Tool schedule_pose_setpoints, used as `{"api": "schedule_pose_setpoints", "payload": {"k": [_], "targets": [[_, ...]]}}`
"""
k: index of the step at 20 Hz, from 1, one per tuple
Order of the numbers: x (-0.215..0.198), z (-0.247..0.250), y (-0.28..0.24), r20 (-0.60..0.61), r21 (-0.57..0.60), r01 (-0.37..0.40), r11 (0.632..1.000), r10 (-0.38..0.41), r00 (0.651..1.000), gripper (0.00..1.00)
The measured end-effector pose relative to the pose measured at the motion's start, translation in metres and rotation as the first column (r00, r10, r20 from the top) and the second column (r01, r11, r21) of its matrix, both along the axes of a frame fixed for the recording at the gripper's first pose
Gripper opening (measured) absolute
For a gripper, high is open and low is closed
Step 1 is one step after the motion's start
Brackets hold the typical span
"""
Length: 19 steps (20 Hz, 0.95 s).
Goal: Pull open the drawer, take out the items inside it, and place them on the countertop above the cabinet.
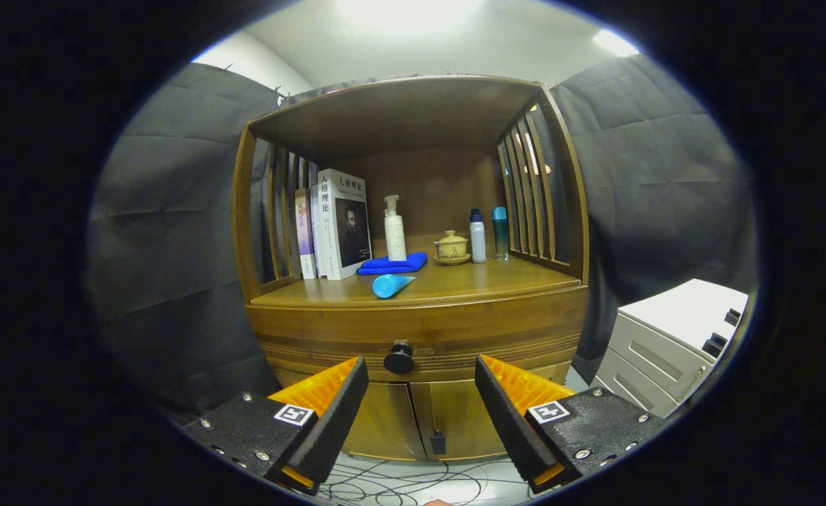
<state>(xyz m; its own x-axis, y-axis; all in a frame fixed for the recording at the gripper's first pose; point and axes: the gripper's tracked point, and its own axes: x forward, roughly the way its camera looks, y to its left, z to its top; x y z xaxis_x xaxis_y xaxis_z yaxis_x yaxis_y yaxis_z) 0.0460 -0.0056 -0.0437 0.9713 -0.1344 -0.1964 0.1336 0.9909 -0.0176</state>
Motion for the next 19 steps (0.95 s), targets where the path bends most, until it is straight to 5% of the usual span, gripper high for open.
{"api": "schedule_pose_setpoints", "payload": {"k": [19], "targets": [[-0.014,-0.015,0.013,-0.027,-0.026,-0.015,1.000,0.015,1.000,0.95]]}}
